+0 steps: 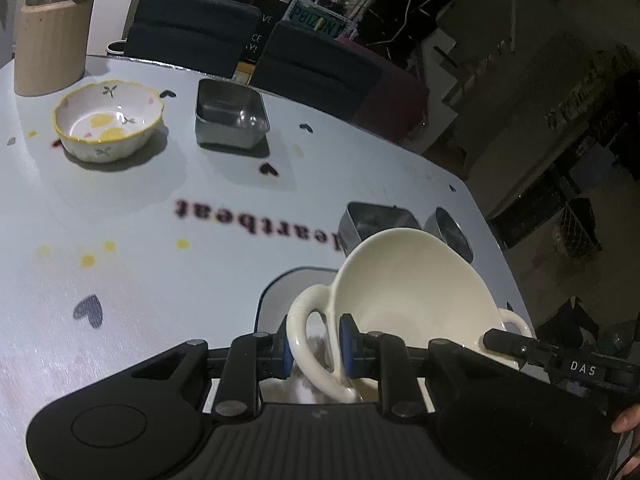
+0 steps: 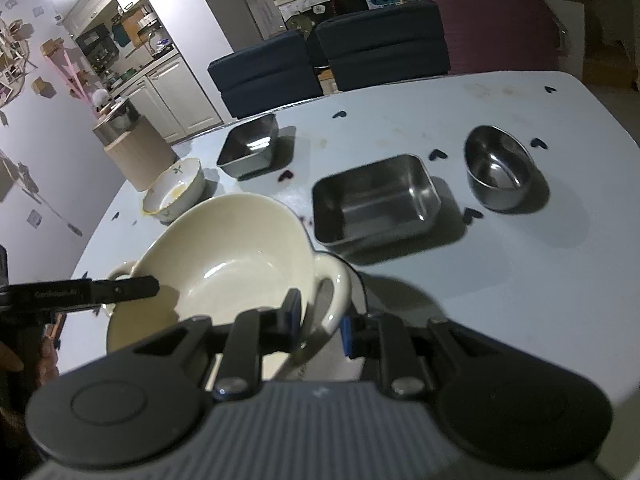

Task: Organize plates and bowls
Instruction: 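Carry the cream two-handled bowl across the table with both grippers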

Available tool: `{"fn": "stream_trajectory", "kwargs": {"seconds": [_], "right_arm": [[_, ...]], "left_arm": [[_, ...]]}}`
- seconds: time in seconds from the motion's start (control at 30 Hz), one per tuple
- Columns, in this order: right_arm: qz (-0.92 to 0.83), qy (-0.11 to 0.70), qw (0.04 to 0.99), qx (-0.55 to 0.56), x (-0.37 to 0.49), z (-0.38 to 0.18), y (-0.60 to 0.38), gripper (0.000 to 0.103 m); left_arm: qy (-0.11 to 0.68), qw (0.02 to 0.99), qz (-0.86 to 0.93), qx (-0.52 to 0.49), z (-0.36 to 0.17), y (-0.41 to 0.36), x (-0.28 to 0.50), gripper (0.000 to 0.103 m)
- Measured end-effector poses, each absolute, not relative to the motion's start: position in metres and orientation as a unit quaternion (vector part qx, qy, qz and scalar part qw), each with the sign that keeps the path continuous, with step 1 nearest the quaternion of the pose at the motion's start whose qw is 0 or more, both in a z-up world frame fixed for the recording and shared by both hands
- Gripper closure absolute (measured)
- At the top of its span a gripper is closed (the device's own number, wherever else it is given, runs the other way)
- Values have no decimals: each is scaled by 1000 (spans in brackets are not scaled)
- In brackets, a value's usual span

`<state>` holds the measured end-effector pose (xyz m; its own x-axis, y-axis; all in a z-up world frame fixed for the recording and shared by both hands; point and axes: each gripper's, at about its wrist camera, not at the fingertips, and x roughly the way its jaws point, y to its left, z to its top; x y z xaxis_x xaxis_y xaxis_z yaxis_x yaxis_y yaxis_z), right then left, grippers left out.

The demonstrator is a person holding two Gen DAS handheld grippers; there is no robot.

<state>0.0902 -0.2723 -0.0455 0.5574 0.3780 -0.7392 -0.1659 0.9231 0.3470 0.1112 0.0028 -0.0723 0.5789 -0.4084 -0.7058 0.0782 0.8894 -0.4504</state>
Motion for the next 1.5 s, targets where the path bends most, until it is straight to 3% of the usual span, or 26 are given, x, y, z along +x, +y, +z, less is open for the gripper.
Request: {"fn": "stream_trajectory", "kwargs": {"seconds": [1.5], "right_arm": [[122, 503, 851, 87, 117, -86, -248, 78]], "left_arm": [[490, 844, -113, -188, -131, 11, 147, 74]]}}
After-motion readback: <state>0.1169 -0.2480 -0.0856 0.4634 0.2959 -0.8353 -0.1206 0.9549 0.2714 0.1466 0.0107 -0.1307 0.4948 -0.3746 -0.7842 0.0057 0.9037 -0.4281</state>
